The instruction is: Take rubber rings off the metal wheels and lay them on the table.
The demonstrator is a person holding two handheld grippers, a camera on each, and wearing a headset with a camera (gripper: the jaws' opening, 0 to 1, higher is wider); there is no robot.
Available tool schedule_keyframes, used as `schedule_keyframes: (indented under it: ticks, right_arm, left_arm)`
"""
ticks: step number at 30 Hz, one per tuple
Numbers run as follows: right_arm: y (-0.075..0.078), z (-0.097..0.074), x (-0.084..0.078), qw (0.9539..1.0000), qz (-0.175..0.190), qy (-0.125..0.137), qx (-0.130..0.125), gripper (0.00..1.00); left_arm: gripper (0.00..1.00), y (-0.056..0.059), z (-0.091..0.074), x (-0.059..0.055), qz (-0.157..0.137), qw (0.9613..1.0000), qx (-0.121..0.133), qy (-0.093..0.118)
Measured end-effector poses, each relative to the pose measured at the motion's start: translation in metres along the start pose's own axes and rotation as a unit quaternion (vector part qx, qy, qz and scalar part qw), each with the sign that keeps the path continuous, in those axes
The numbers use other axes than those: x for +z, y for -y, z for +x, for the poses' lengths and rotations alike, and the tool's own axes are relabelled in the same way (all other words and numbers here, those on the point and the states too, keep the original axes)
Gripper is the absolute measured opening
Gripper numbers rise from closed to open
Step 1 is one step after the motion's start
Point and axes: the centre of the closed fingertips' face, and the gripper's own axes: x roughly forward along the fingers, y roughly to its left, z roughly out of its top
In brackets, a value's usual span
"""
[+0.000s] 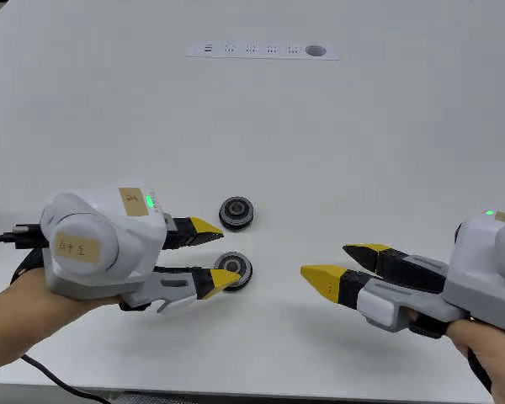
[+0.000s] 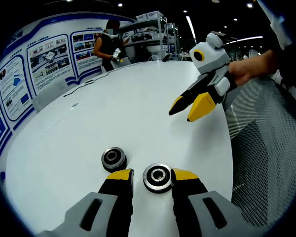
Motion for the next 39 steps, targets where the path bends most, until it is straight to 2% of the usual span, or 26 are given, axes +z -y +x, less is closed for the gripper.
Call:
schedule_keyframes:
  ticks: [17,31,33,34,39]
  right_arm:
    - [-0.001,0.004,-0.002,0.9999,0.011,-0.003,0.007,0.46]
    - [-0.004,0.004,-0.006,0.9997,0.021,-0.006,0.012,0.46]
    - [-0.006,0.005,-0.006,0.9996,0.024,-0.004,0.014,0.46]
    - [-0.007,0.005,-0.006,0.9995,0.026,-0.002,0.015,0.45]
    - [-0.015,0.008,-0.005,0.9987,0.043,0.004,0.027,0.45]
  left_arm:
    - [0.19,0.005,0.005,-0.006,-0.008,0.9998,-0.019,-0.007]
    - [0.16,0.005,0.008,-0.008,-0.01,0.9997,-0.021,-0.01]
    - [0.14,0.007,0.008,-0.009,-0.004,0.9994,-0.029,-0.018]
    - [0.14,0.007,0.007,-0.007,-0.001,0.9996,-0.026,-0.013]
    - [0.14,0.008,0.006,-0.007,0.012,0.9993,-0.03,-0.02]
